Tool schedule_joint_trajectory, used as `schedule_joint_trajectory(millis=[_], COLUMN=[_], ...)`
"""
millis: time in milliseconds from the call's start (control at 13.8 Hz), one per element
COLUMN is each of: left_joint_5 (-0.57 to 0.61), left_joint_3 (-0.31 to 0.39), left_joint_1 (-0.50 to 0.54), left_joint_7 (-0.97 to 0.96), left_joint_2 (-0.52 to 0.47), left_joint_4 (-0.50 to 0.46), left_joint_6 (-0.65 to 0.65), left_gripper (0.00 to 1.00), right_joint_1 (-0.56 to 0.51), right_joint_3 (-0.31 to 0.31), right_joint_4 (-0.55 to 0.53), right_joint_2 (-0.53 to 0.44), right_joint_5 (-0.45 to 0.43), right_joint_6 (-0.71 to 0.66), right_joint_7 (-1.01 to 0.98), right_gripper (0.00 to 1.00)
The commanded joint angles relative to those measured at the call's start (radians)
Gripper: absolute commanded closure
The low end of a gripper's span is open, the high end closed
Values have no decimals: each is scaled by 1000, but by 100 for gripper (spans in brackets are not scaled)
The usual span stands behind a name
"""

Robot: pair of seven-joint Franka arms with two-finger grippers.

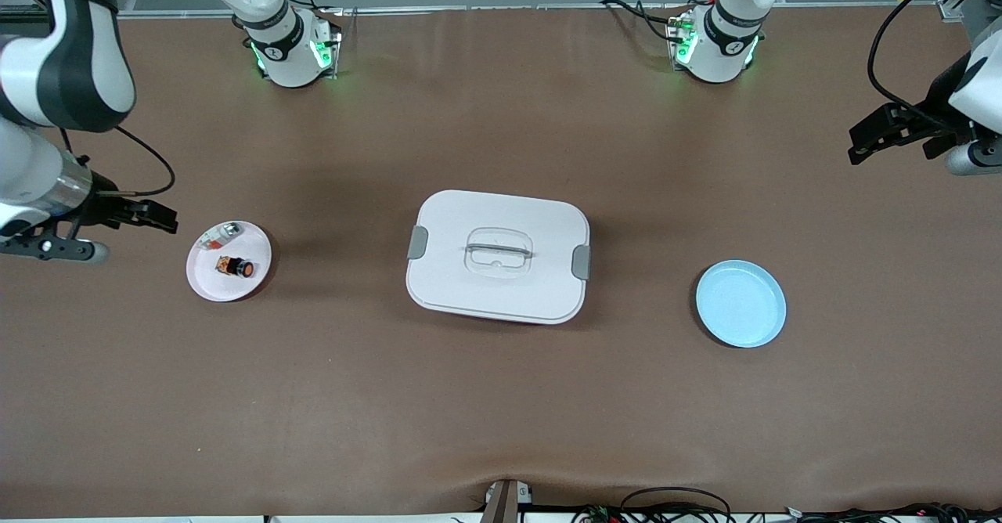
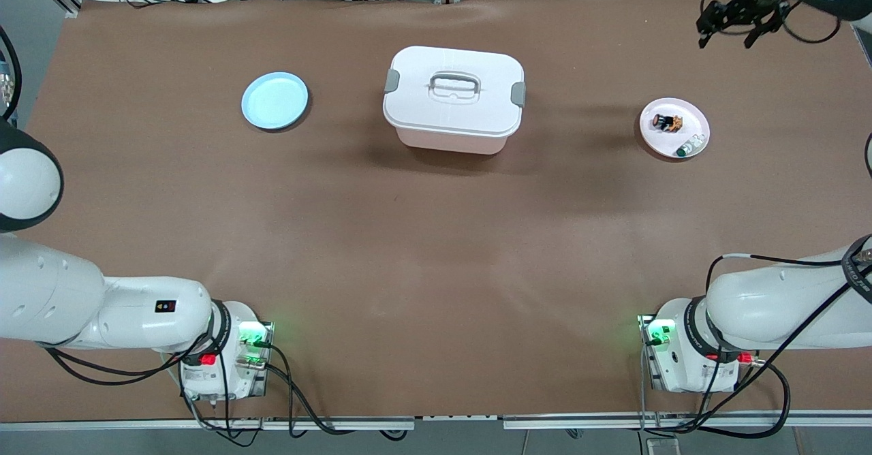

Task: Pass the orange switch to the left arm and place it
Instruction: 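Lower the right gripper over the orange switch on the white plate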

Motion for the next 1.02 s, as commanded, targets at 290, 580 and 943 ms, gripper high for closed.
schedule_joint_trajectory(millis=[290,580,943], left_joint_5=[1,1,3], left_joint_3=[-6,-6,0], left_joint_1=[4,4,5], left_joint_7=[8,17,20], left_joint_2=[3,3,3], left_joint_4=[11,8,13], left_joint_6=[-12,-14,-14], left_gripper=[0,0,0], right_joint_1=[-37,-43,-57], right_joint_3=[11,11,12], right_joint_4=[-115,-140,-189], right_joint_2=[124,193,258], right_joint_5=[6,24,38], right_joint_6=[241,340,448], right_joint_7=[11,28,31], right_gripper=[0,0,0])
